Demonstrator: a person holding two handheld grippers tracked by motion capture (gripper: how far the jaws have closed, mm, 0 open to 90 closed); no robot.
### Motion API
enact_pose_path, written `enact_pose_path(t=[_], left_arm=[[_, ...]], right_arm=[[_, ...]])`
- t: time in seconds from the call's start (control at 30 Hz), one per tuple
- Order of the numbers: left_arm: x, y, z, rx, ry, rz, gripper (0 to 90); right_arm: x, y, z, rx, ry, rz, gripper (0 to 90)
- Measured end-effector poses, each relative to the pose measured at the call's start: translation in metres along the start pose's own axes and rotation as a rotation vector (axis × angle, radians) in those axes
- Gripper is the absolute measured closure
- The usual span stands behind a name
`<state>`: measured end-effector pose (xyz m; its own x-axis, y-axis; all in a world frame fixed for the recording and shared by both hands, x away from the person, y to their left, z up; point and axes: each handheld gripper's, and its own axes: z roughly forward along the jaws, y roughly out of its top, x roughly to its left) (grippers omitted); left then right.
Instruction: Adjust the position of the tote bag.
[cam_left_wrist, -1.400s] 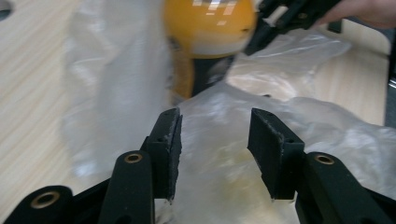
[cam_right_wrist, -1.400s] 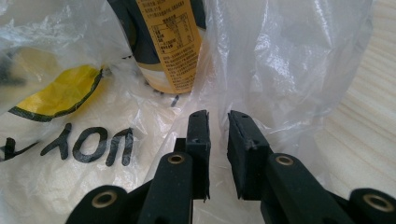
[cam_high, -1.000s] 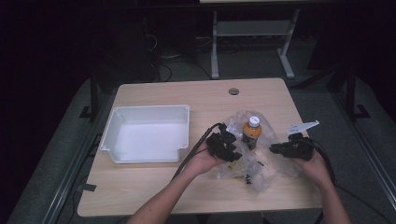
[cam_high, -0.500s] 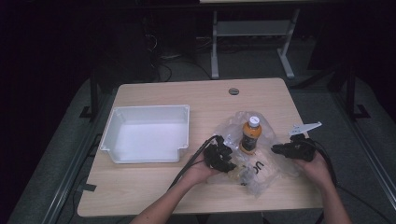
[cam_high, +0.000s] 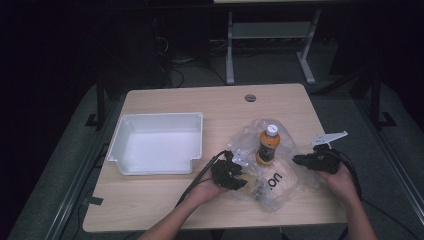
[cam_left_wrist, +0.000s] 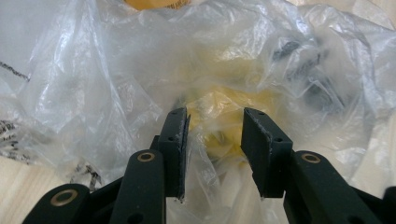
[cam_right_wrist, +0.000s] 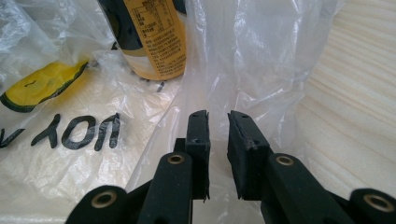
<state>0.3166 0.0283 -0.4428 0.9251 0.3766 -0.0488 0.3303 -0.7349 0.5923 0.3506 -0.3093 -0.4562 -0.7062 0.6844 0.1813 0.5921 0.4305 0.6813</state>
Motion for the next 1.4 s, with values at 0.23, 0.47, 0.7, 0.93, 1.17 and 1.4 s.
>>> enact_pose_path(t=[0.23, 0.47, 0.7, 0.93, 1.17, 1.4], left_arm=[[-0.001, -0.008, -0.006, -0.023, 0.011, 0.005, 60.9], [0.0, -0.008, -0.019, -0.064, -0.002, -0.011, 58.1], [-0.005, -0.008, -0.033, -0.113, -0.001, -0.018, 54.7], [-0.009, -0.004, -0.051, -0.155, -0.012, -0.005, 54.0], [-0.008, 0.0, -0.055, -0.168, -0.016, -0.008, 53.3], [-0.01, 0.005, -0.06, -0.17, -0.024, 0.0, 51.9]], right_arm=[[0.004, 0.001, -0.003, -0.009, -0.006, -0.011, 76.4], [0.007, 0.002, -0.01, -0.028, 0.001, -0.01, 70.5], [0.019, 0.012, -0.021, -0.057, -0.006, -0.075, 66.7], [0.027, 0.021, -0.034, -0.096, -0.011, -0.097, 59.7], [0.036, 0.032, -0.036, -0.117, 0.03, -0.128, 54.0], [0.043, 0.04, -0.031, -0.1, 0.052, -0.159, 51.0]])
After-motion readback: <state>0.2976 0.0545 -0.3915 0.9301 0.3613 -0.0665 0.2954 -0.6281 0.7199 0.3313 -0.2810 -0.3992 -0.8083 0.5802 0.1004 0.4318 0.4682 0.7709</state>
